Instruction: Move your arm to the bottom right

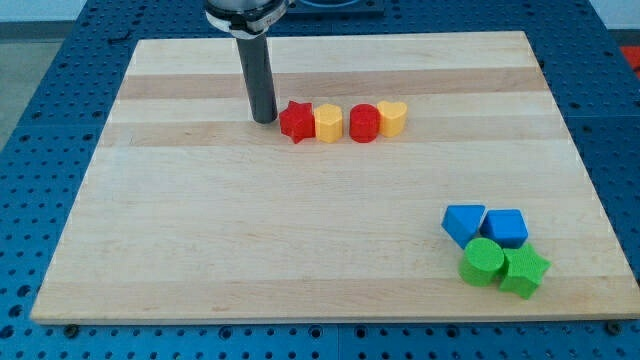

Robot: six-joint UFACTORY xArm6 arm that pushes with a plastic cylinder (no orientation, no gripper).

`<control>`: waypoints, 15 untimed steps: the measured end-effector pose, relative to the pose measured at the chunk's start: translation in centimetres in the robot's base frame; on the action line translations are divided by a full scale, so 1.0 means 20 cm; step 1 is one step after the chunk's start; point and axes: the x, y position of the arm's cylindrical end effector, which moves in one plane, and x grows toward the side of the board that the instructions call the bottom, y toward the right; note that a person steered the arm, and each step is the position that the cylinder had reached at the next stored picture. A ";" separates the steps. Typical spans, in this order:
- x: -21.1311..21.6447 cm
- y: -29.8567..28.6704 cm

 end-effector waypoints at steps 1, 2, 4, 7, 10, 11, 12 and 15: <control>0.00 0.02; 0.00 0.07; 0.00 0.00; 0.45 -0.19; 0.51 0.86; 0.52 1.28; 0.55 1.72; 0.89 2.17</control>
